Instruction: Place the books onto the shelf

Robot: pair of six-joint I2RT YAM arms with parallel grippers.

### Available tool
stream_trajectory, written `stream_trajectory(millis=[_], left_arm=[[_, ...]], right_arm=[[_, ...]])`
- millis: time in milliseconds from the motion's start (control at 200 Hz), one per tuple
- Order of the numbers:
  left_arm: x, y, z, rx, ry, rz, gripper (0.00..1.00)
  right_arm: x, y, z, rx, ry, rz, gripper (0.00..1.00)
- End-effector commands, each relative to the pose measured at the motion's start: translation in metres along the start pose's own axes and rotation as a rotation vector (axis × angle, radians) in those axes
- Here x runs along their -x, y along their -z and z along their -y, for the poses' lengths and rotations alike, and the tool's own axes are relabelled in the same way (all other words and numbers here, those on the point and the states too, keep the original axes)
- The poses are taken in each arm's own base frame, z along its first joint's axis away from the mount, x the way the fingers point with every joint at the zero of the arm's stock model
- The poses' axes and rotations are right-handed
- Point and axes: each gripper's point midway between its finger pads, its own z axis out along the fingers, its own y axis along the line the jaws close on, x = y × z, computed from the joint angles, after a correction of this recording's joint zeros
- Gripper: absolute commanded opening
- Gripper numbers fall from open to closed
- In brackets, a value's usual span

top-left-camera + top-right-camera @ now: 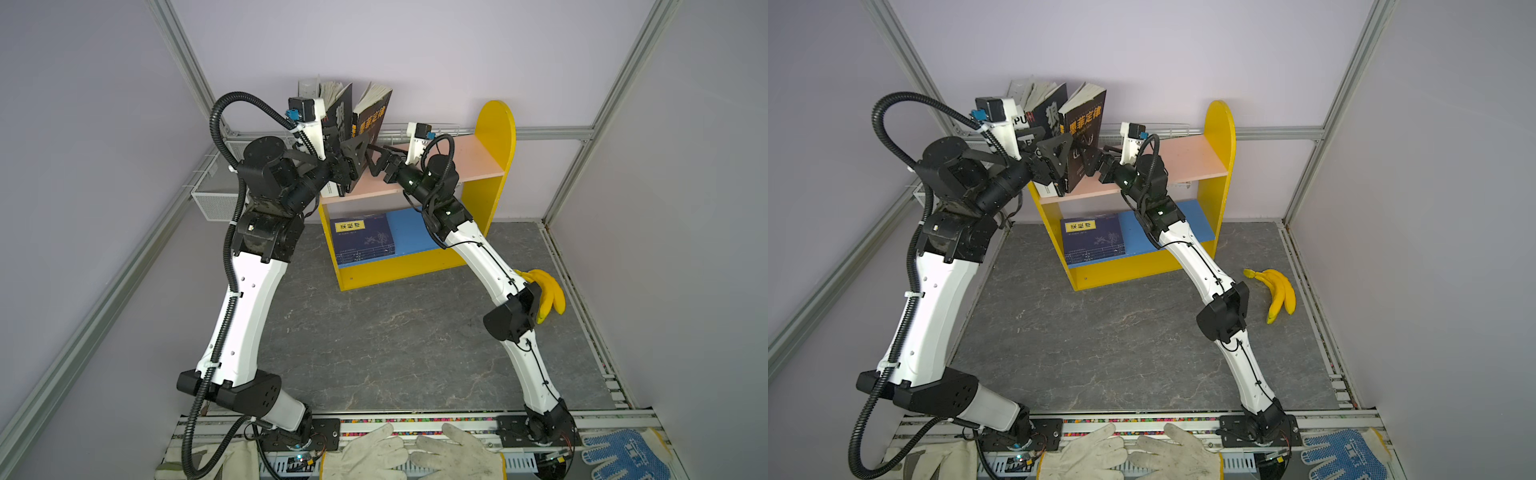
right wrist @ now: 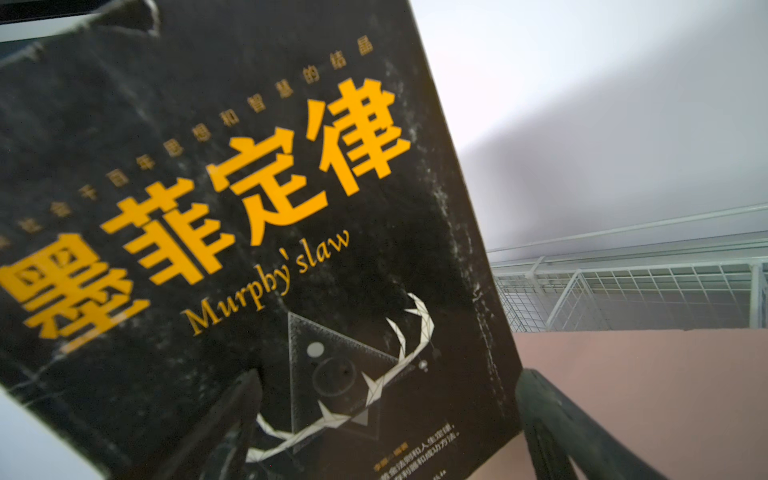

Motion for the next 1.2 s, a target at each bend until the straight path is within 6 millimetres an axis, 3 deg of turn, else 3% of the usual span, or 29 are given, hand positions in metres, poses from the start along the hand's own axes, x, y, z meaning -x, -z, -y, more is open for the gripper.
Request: stream_trajectory(millis=[0, 370, 595, 720, 845, 1020, 1195], left_arm=[[-0.004, -0.004, 0.001, -0.012, -0.070, -0.031, 0.74], [-0.038, -0.037, -0.034, 0.122, -0.112, -0.055, 0.73], [-0.054, -0.044, -0.039, 0.206, -0.123, -0.049, 0.53], [-0.057, -0.046, -0.036, 0.268, -0.142, -0.035, 0.37], [-0.053, -0.043, -0.037, 0.319, -0.118, -0.007, 0.21], [-0.040, -0.032, -0.042, 0.370, -0.045, 0.051, 0.06], [-0.033, -0.023, -0.041, 0.409, -0.050, 0.063, 0.00]], right_arm=[[-0.027, -0.004, 0.020, -0.028, -0.036, -0.070, 0.98], [-0.040, -0.003, 0.024, -0.032, -0.037, -0.109, 0.96], [-0.044, -0.003, 0.027, -0.034, -0.032, -0.121, 0.95], [-0.044, -0.003, 0.026, -0.032, -0.033, -0.121, 0.94], [-0.042, -0.003, 0.025, -0.032, -0.034, -0.121, 0.94], [-0.043, -0.002, 0.025, -0.033, -0.036, -0.124, 0.93], [-0.049, -0.001, 0.026, -0.036, -0.043, -0.135, 0.93]])
